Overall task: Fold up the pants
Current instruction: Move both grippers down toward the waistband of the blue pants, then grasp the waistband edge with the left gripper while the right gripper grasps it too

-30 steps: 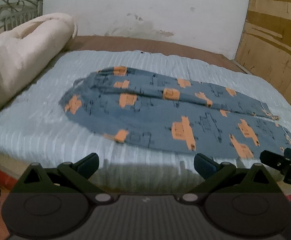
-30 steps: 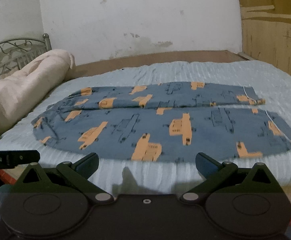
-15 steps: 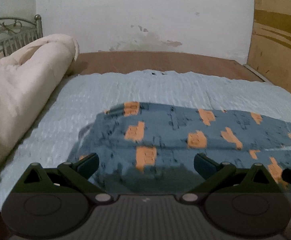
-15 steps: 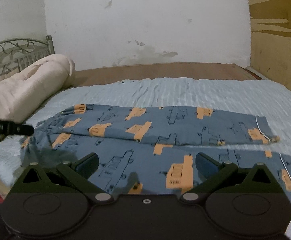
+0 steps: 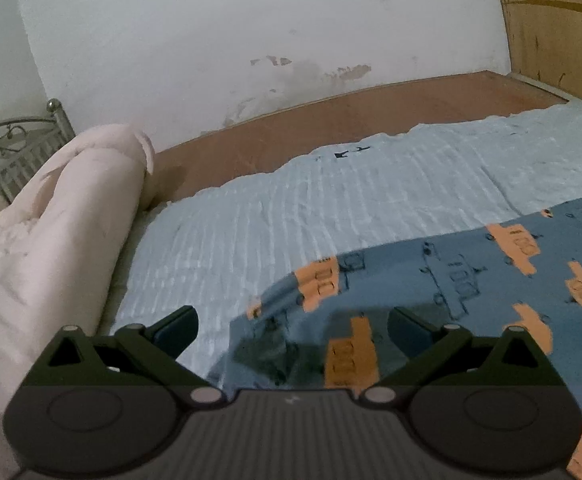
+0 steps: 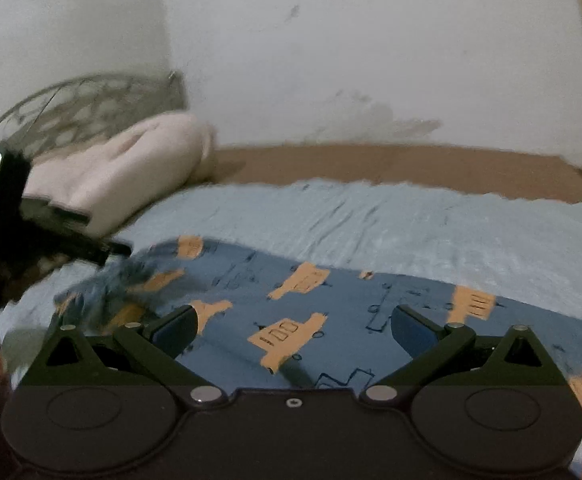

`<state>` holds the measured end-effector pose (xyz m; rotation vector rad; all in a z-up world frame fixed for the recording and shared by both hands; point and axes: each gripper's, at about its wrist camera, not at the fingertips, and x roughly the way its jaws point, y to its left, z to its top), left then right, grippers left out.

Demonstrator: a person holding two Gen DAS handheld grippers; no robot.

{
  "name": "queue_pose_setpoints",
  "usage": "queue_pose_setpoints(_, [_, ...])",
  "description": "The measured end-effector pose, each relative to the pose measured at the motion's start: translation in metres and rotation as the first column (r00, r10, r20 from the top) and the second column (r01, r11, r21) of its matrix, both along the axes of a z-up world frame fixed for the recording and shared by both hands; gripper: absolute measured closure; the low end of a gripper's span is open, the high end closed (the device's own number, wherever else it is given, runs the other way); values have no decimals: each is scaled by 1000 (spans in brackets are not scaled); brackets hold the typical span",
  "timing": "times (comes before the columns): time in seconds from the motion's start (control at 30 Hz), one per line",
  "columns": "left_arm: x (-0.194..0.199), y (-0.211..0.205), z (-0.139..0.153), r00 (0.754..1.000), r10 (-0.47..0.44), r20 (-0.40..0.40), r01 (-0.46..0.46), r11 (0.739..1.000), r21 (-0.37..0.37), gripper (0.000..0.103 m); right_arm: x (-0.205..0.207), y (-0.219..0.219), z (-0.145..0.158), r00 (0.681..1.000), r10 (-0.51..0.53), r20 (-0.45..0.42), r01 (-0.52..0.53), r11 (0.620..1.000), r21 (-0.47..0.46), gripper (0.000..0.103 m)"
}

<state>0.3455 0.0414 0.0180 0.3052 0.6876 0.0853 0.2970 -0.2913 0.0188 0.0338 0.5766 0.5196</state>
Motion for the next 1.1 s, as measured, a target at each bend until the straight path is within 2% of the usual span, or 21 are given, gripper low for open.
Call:
queue_pose_setpoints(0.07, [10,1,-3,1000,-24,2,24,1000,13,1,18,0,0,997,66,-33,-66,998,-3,1])
queue_pose_setpoints(0.17, [26,4,-9,997,-71,5,71,997,38,1,38,1,-2,997,74,-36,-75,997,-14,1])
queue_pose_setpoints(0.27, [45,10,-16,996,-82,-23,83,995,62,1,60,4,-8,995,90,-35,-92,994,-62,1])
queue_pose_setpoints(0.37, [66,18,-24,995,-83,-56,86,994,62,1,81,11,-17,994,99,-45,-105,982,-154,1])
queue_pose_setpoints(0.47, [83,27,-28,993,-102,-59,105,994,43,0,101,20,-29,991,121,-59,-132,955,-264,1])
queue_pose_setpoints(0.53, [92,34,-29,992,-118,-50,120,992,31,1,113,27,-36,989,131,-65,-145,941,-305,1])
queue_pose_setpoints(0.73, [110,60,-30,981,-195,-26,193,980,-42,1,147,41,-52,974,195,-113,-222,924,-312,1])
queue_pose_setpoints(0.83, [118,65,-38,965,-253,-62,248,965,-84,1,163,44,-58,972,196,-130,-228,922,-312,3])
queue_pose_setpoints(0.97, [128,72,-47,948,-299,-110,275,943,-189,1,184,37,-64,974,164,-157,-208,924,-322,11])
queue_pose_setpoints(1.07, [135,71,-54,940,-304,-153,273,942,-195,1,197,25,-67,969,148,-197,-205,927,-315,16])
queue_pose_setpoints(1.1, [137,71,-55,936,-309,-169,277,942,-189,5,199,21,-68,967,149,-207,-210,925,-316,17])
